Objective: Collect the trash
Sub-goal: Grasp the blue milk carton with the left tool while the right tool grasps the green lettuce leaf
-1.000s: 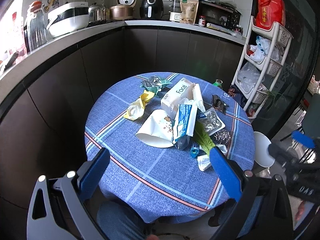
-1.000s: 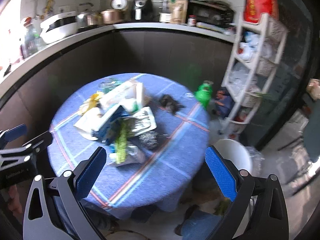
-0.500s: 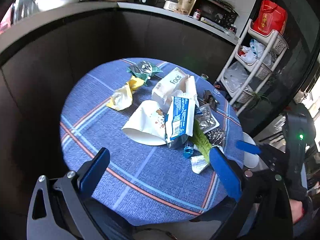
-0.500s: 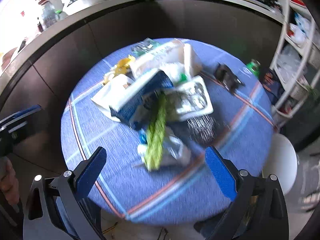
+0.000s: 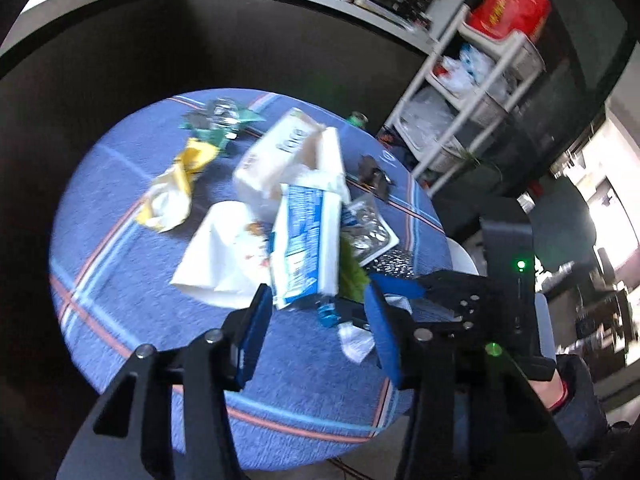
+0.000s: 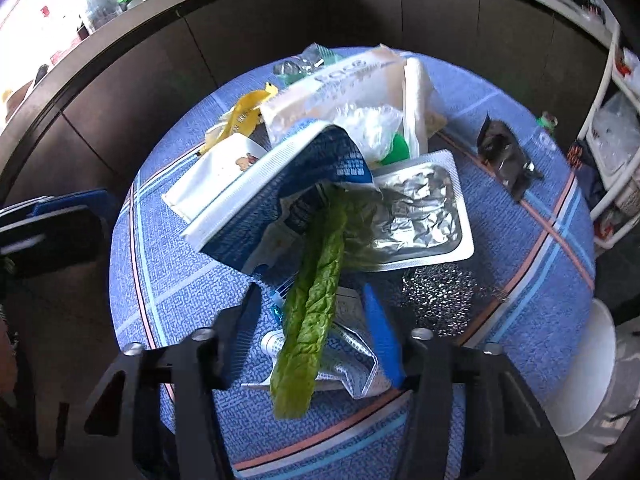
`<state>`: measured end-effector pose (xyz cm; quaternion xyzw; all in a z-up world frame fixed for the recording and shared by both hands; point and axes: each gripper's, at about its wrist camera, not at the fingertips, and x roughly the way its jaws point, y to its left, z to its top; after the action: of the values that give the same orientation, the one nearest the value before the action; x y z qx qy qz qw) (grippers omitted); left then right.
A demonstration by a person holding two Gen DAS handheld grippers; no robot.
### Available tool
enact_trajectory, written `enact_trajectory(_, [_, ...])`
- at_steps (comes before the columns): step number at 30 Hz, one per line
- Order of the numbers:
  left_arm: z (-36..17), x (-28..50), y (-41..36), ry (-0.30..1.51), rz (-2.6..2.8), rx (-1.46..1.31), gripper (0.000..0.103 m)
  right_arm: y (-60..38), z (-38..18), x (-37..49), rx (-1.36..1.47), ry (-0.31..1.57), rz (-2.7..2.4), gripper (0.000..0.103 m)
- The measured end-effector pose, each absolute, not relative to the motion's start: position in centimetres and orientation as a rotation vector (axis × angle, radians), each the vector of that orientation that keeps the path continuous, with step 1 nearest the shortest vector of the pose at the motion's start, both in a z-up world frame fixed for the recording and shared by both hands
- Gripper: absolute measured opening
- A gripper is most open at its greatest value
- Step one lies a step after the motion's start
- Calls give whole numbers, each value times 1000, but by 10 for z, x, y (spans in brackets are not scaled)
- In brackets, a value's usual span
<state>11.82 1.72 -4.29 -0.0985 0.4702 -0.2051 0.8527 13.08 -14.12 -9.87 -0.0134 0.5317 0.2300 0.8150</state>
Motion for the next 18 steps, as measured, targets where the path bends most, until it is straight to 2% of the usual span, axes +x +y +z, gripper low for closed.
enact_trajectory(1, [-45, 124, 11, 992, -439, -196, 48, -142, -101, 132, -26, 1136, 491, 26])
enact_trajectory(3, [-48, 133, 1, 992, -437, -173, 57, -144, -103, 133, -9, 1140, 511, 17])
enact_trajectory(5, [-55, 145, -9, 1016, -424, -133, 61, -143, -102, 133, 3, 1134, 524, 10])
enact_trajectory(8, [-63, 157, -18, 1050, -413, -105, 63, -149, -91, 127, 21, 1099, 534, 7])
enact_trajectory(10, [-69, 163, -21, 1074, -414, -90, 61, -153, -81, 124, 28, 1070, 528, 6])
enact_trajectory(12, [-75, 170, -24, 1111, -420, -84, 47, -157, -73, 122, 17, 1048, 514, 6])
enact_trajectory(18, [-91, 183, -23, 1165, -400, -124, 33, -169, -65, 121, 45, 1035, 482, 6])
